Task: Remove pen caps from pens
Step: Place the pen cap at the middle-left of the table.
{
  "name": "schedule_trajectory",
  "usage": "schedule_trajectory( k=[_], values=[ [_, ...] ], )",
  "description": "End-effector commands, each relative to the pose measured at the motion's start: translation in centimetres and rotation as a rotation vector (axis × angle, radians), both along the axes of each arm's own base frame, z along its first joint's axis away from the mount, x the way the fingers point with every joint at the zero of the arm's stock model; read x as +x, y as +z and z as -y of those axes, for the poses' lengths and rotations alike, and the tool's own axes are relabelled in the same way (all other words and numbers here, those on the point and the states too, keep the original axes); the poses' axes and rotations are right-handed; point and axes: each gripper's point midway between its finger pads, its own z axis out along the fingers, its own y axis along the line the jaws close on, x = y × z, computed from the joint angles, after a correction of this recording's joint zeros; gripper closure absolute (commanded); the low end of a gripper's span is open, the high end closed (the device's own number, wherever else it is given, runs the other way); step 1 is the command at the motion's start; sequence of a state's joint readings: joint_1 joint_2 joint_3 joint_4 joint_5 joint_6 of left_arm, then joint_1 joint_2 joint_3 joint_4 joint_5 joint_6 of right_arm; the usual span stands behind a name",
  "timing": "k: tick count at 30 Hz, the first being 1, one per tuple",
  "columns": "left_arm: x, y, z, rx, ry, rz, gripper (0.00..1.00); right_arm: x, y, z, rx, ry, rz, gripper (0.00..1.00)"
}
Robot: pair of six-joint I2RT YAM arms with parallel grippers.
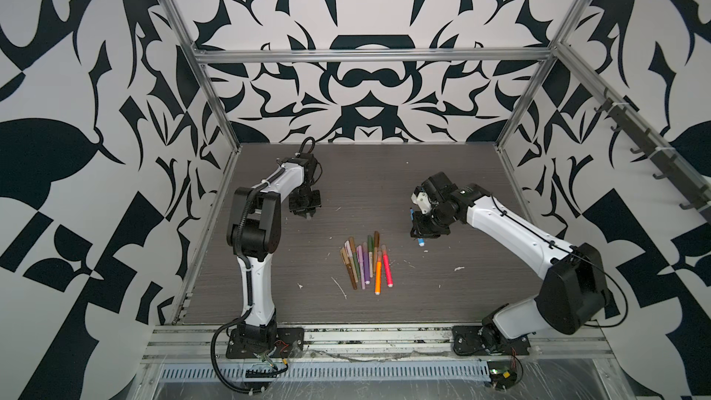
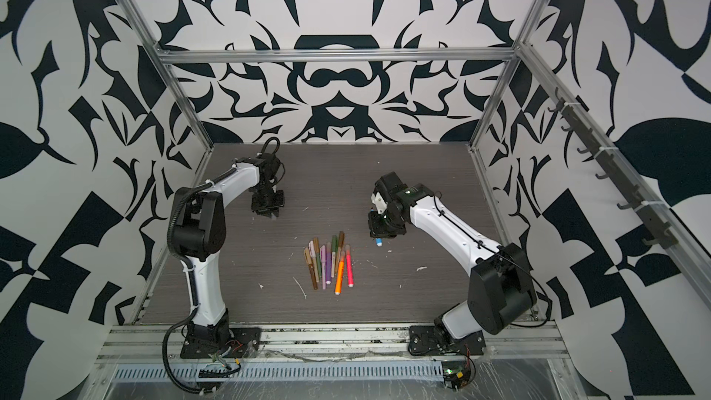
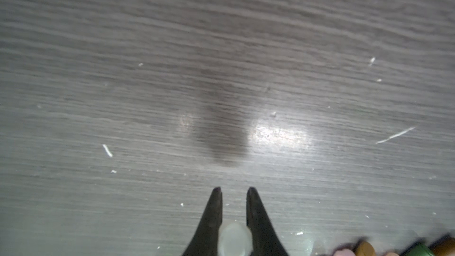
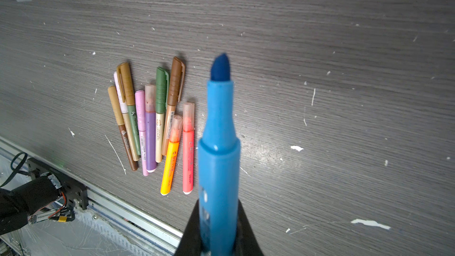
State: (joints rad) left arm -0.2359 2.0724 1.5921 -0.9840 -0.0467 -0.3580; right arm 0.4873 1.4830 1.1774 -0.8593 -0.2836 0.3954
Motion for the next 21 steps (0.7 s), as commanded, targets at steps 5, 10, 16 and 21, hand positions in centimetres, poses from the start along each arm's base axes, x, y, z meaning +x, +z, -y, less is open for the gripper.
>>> schedule_trajectory(
  k=[5,10,16,21],
  values=[
    [-0.7,-0.6,-0.2,0.005,0.005,-0.036,0.76,0.9,1.1,0.1,-0.007,0.0,0.03,1.0],
    [-0.7,-0.6,-0.1,0.002,0.007,-0.036,0.65,1.0,0.9,0.3,-0.013,0.001,0.025,1.0],
    [-0.4,0.2,0.1,-0.009,0.011,-0.014,0.64,2.1,0.6,0.8,-0.045,-0.002,0.042,1.0],
    [0.8,3.6,0.7,-0.053,0.024,0.073,0.61,5.9,-0.7,2.5,-0.156,-0.017,0.065,1.0]
  ],
)
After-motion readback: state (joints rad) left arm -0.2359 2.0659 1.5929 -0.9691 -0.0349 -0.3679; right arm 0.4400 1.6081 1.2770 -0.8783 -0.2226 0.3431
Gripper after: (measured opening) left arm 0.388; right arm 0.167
